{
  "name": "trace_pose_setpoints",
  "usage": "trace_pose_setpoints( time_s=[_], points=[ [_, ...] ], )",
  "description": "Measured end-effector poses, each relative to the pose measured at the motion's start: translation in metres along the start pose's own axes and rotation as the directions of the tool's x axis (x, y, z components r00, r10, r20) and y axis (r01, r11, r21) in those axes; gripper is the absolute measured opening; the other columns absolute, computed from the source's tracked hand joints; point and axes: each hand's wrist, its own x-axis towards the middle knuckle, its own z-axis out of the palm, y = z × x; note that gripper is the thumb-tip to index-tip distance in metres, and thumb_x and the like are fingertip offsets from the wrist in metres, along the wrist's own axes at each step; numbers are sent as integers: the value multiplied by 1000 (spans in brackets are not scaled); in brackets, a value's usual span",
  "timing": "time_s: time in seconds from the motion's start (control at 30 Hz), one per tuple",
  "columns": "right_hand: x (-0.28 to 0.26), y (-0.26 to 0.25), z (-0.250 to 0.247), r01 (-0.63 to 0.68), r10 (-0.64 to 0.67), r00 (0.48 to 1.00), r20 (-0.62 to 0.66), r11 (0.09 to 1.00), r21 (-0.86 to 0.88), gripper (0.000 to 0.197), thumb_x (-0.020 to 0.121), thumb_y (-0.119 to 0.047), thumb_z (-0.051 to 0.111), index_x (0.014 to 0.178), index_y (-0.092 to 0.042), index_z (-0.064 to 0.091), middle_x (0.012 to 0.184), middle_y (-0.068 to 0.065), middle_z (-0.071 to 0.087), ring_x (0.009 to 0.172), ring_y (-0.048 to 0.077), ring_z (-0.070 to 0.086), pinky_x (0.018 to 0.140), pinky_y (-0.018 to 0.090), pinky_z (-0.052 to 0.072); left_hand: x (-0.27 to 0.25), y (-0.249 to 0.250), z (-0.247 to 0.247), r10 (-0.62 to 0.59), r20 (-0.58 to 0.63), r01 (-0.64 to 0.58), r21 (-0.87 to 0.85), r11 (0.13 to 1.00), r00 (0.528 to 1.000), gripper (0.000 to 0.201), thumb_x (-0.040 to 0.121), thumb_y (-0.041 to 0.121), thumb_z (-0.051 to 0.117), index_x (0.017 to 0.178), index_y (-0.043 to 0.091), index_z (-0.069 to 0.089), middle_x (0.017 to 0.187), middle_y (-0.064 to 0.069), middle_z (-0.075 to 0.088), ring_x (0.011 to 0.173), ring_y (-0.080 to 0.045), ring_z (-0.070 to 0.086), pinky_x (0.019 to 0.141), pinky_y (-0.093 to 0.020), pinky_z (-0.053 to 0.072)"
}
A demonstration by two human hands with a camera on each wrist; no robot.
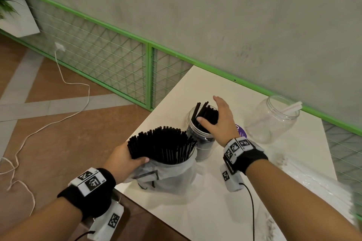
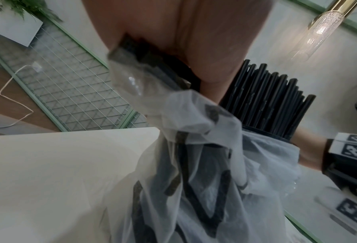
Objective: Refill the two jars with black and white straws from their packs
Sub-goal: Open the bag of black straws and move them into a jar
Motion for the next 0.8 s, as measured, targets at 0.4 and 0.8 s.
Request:
trace_pose_setpoints(
  time_s=[0.4,0.8],
  points=[
    [40,-11,13,157,-158,987,-25,986,-47,7,86,-12,66,93,-10,67,99,4,63,96,23,54,82,21,33,2,0,0,11,-17,-11,-4,1000,1000,31,77,15,76,103,19,60,98,0,67,91,-15,61,81,-27,46],
    [39,5,-2,22,-21,997,-69,1000,17,23,86,-14,67,109,-16,62,117,5,53,114,25,48,100,29,35,2,1,1,18,-19,-18,14,1000,1000,32,77,15,75,105,15,60,99,-2,67,91,-18,61,81,-29,46]
  ],
)
